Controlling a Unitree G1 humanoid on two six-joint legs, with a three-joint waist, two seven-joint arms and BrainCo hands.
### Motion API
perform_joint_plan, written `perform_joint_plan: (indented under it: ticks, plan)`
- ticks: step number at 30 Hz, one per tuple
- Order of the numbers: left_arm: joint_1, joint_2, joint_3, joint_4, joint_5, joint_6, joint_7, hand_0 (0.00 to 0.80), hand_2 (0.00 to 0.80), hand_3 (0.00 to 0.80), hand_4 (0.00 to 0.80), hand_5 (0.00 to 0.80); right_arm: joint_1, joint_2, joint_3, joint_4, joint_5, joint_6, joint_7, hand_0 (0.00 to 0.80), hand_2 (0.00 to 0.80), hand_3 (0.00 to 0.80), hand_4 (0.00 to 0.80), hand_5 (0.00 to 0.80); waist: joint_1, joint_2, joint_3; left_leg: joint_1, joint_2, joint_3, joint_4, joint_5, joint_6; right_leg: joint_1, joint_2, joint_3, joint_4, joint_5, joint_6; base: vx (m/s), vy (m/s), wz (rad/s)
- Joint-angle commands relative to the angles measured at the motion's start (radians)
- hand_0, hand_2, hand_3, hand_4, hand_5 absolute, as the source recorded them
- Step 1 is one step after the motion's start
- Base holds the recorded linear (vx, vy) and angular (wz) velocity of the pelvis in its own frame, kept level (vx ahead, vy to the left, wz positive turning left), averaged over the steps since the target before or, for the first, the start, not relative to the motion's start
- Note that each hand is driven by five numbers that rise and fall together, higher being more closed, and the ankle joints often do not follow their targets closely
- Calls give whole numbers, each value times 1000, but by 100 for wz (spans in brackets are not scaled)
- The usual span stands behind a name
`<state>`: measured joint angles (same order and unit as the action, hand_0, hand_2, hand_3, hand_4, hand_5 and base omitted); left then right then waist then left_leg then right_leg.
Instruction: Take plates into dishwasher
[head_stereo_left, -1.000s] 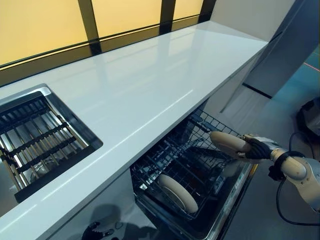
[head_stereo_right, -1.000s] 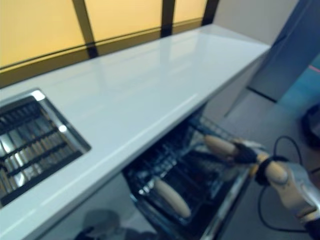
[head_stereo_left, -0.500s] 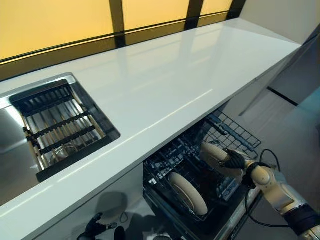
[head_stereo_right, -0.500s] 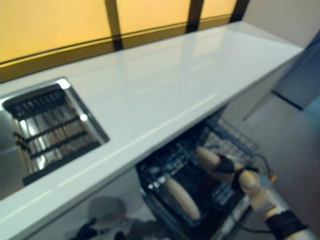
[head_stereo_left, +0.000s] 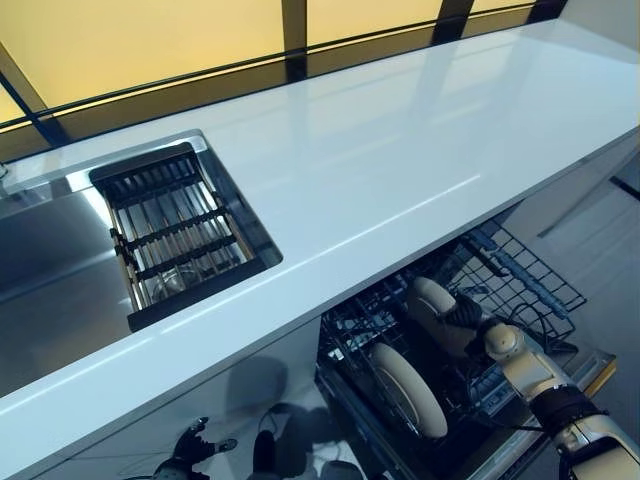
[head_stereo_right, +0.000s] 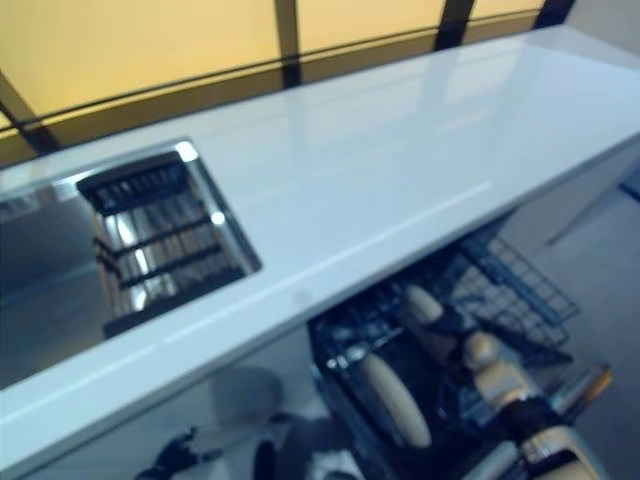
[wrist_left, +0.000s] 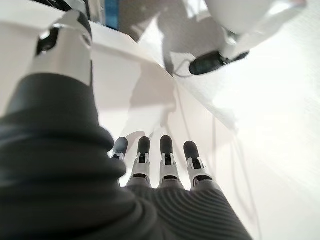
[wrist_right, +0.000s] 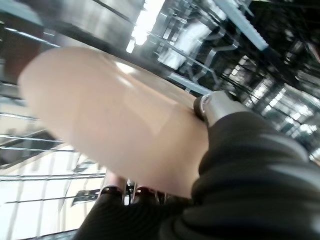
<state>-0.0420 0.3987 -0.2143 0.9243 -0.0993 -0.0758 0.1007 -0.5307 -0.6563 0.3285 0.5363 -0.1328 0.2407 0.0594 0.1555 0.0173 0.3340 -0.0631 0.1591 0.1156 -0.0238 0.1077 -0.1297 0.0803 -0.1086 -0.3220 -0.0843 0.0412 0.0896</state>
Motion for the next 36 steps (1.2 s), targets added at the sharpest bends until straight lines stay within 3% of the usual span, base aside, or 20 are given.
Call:
perform_joint_plan:
  ticks: [1,9,36]
  plan:
    - [-8,29,-38,9,-25,-32,3,0,0,0,0,0,-103,-64,29,55,65,14,-73,800,800,800,800,800,14,-3,-34,-101,-36,-45,25,22,6,-22,-65,9,95,-41,32,14,77,19]
    - [-1,29,-51,-14,-47,-53,-7,0,0,0,0,0,-168,-103,34,155,63,14,-106,800,800,800,800,800,30,21,-19,-99,-61,-52,15,19,19,-41,-89,-10,118,-37,38,5,53,10]
    - [-67,33,-82,-43,-82,-47,9,0,0,0,0,0,-220,-82,78,315,-28,7,-48,800,800,800,800,800,37,26,24,-97,-80,-50,-20,26,49,-102,-98,-7,152,-24,44,-9,6,2]
